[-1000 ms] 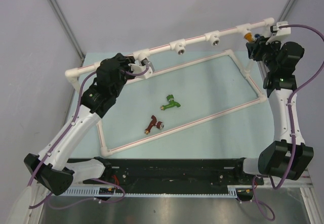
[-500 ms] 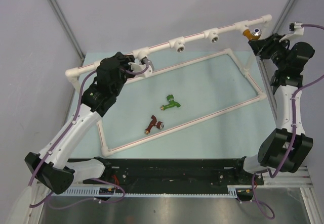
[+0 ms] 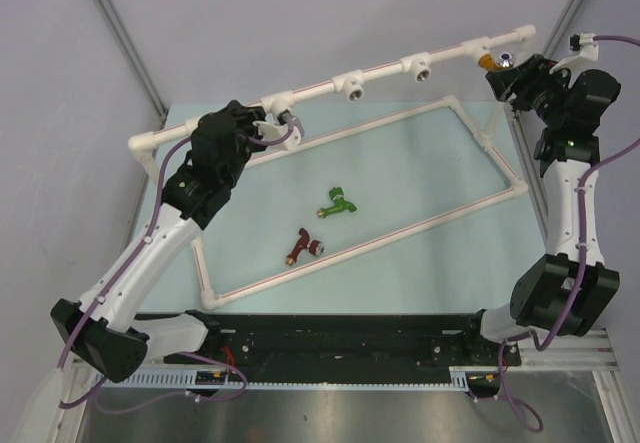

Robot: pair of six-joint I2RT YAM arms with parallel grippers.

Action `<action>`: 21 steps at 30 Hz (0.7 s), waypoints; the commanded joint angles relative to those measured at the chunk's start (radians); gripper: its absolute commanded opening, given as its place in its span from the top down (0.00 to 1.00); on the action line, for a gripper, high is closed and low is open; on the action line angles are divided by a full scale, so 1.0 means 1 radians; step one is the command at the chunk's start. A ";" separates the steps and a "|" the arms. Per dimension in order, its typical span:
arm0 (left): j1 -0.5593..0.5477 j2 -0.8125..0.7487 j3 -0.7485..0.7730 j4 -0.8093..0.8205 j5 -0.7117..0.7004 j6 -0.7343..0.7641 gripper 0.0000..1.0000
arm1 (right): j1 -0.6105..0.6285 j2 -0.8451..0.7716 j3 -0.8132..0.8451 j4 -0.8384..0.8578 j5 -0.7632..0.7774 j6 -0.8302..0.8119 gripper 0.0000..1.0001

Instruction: Install the water faucets

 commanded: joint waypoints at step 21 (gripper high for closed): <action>-0.137 -0.080 0.076 -0.040 0.013 -0.242 0.27 | 0.138 -0.847 -0.320 -0.135 0.733 -0.278 0.00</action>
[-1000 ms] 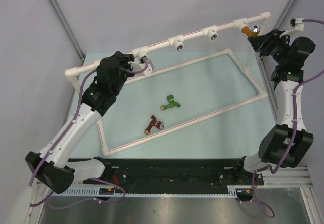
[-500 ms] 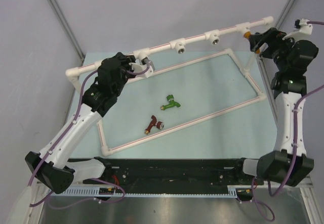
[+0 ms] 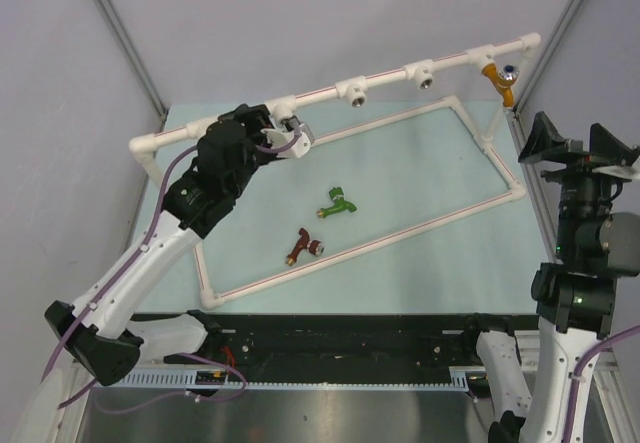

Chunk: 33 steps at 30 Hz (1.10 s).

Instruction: Install the water faucets

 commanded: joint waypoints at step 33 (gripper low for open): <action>-0.098 -1.288 -0.720 0.412 -0.391 -0.871 0.00 | 0.545 -0.612 -0.646 0.165 0.520 -0.248 0.00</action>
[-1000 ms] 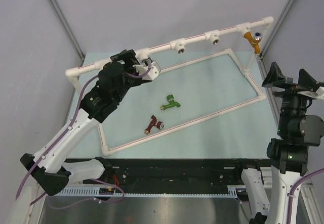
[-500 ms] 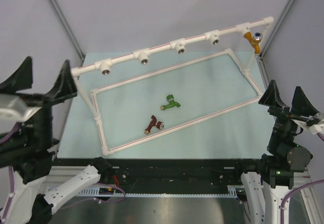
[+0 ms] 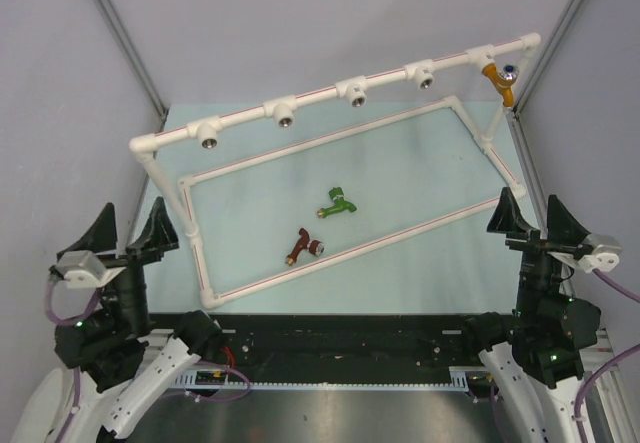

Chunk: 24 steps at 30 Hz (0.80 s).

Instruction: Install the water faucets

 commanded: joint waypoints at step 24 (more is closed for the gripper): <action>0.151 -0.168 -0.210 -0.115 0.016 -0.205 0.00 | -0.071 0.002 -0.051 -0.006 -0.040 0.172 0.00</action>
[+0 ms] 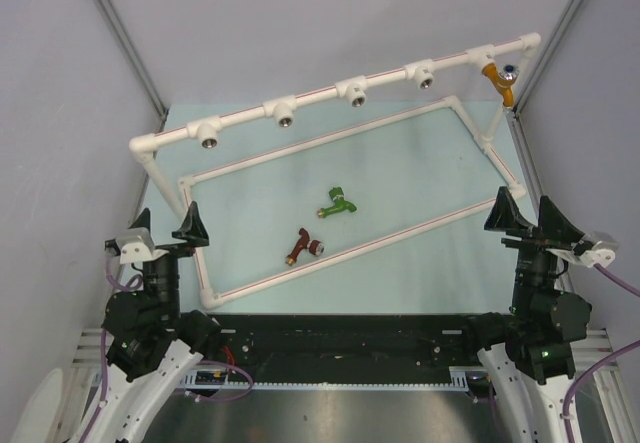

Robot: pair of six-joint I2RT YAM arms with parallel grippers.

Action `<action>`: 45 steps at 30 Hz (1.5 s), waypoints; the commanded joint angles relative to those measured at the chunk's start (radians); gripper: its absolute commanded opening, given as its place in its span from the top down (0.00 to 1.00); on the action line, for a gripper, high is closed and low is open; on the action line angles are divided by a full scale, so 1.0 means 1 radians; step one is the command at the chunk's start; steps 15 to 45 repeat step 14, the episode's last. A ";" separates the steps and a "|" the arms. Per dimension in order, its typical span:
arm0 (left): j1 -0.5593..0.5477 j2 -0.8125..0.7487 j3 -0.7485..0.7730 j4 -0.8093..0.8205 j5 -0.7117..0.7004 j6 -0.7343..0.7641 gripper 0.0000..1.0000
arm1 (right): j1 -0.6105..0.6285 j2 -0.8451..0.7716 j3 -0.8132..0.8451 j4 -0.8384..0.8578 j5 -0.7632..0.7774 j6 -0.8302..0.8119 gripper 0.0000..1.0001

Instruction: Install the water faucets

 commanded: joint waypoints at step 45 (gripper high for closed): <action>0.010 -0.144 0.025 -0.022 0.016 -0.090 0.00 | -0.025 0.042 0.018 0.013 -0.053 0.019 0.00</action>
